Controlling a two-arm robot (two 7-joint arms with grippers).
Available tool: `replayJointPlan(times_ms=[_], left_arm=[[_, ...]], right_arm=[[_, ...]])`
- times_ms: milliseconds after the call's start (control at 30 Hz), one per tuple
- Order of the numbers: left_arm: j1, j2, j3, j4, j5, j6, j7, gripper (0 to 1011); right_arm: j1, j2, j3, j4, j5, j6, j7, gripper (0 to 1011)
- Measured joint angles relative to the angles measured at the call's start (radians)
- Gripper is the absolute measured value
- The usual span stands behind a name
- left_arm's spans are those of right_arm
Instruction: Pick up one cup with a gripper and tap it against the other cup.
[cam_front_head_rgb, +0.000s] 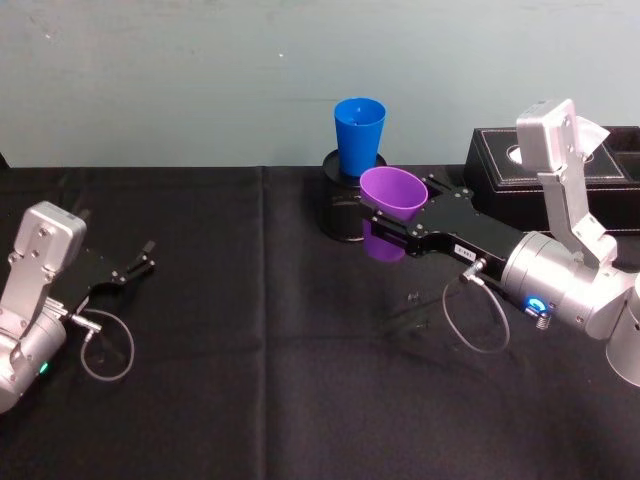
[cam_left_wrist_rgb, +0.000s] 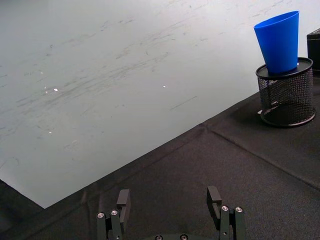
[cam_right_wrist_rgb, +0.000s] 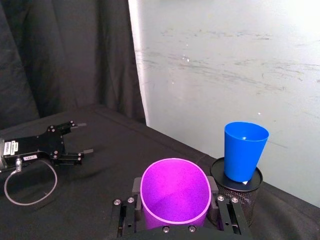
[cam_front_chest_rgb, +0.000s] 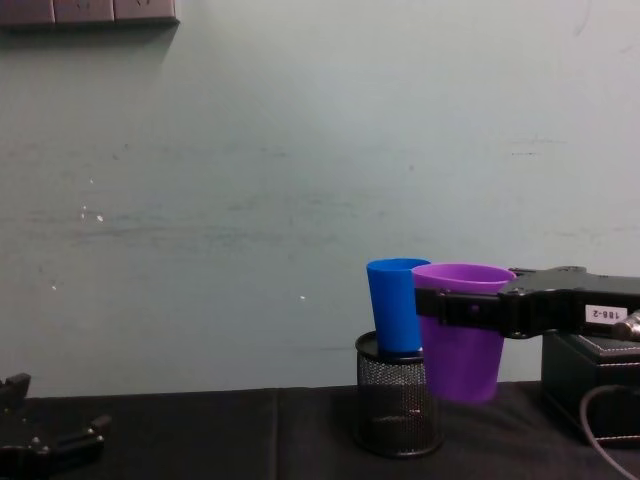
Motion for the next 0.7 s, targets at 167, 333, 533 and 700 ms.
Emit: replayJointPlan(times_ms=[167, 333, 533, 700], left_arm=[[0.000, 0.000, 0.000, 0.000, 0.000, 0.000, 0.000, 1000], [0.000, 0.000, 0.000, 0.000, 0.000, 0.000, 0.000, 1000], [0.000, 0.000, 0.000, 0.000, 0.000, 0.000, 0.000, 1000], [0.000, 0.000, 0.000, 0.000, 0.000, 0.000, 0.000, 1000]], right_arm=[[0.000, 0.001, -0.002, 0.000, 0.000, -0.001, 0.000, 731], [0.011, -0.004, -0.022, 0.027, -0.009, -0.021, 0.000, 731], [0.061, -0.039, -0.044, 0.110, -0.022, -0.029, -0.004, 731], [0.119, -0.079, -0.057, 0.197, -0.034, -0.044, -0.005, 731]])
